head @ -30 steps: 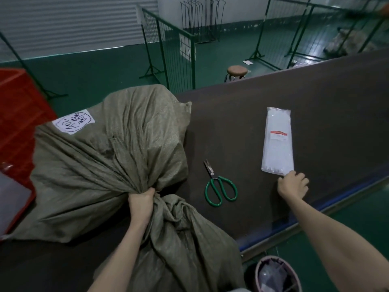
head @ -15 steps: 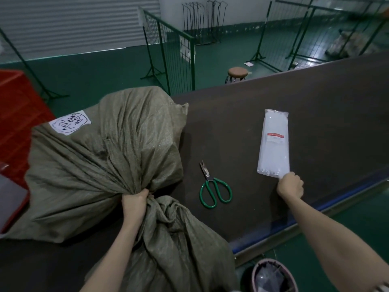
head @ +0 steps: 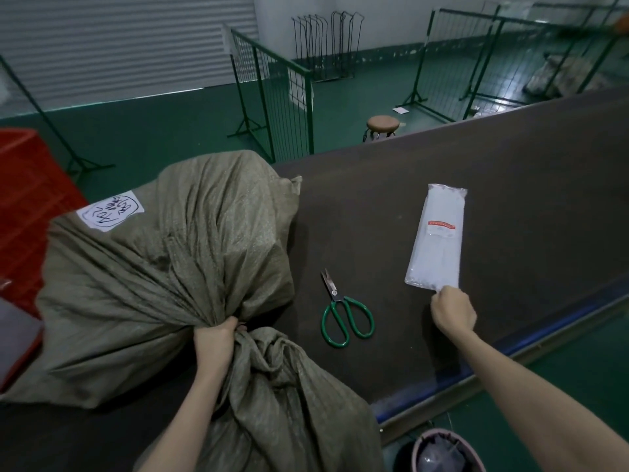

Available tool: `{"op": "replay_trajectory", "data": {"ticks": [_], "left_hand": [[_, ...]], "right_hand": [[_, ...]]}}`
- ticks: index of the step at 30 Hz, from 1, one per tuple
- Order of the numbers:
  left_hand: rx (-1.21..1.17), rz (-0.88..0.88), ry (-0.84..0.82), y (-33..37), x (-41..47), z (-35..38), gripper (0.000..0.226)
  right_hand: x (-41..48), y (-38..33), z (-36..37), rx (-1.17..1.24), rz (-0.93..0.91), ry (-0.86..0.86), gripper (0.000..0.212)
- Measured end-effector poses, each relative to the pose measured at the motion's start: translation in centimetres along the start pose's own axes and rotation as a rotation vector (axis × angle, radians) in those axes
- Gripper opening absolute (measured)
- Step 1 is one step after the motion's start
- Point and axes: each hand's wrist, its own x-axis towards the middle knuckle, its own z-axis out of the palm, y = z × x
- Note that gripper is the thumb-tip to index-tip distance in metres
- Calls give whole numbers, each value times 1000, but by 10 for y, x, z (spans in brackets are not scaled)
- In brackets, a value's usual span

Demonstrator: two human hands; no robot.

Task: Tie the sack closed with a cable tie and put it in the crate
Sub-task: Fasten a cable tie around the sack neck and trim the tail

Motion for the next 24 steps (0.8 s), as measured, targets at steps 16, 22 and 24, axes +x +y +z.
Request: {"op": "replay_trajectory", "data": {"ticks": [16, 22, 24], "left_hand": [[19, -32, -34, -2, 3, -9, 28], [25, -26, -22, 5, -2, -7, 29], [24, -44, -37, 5, -1, -7, 24]], "right_hand": [[-29, -30, -7, -532, -624, -68, 26], [-26, -52, -25, -727, -697, -5, 20], [-30, -56, -25, -664, -722, 13, 19]]}}
